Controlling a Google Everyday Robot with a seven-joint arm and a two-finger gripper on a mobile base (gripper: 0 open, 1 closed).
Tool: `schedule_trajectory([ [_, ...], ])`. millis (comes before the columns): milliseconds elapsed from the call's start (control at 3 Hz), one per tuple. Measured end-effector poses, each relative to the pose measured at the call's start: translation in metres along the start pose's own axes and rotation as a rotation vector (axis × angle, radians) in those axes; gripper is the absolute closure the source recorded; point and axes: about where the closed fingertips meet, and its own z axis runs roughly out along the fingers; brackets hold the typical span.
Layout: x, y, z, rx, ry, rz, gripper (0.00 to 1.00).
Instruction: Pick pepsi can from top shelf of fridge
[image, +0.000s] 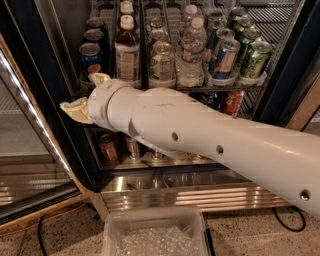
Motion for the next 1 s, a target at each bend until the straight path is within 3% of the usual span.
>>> schedule_trajectory([
  [333, 0.000, -0.012, 0.009, 0.046, -0.010, -0.007, 0.25],
  [1000, -0.001, -0.034, 0.034, 0.143, -0.036, 0.008, 0.24],
])
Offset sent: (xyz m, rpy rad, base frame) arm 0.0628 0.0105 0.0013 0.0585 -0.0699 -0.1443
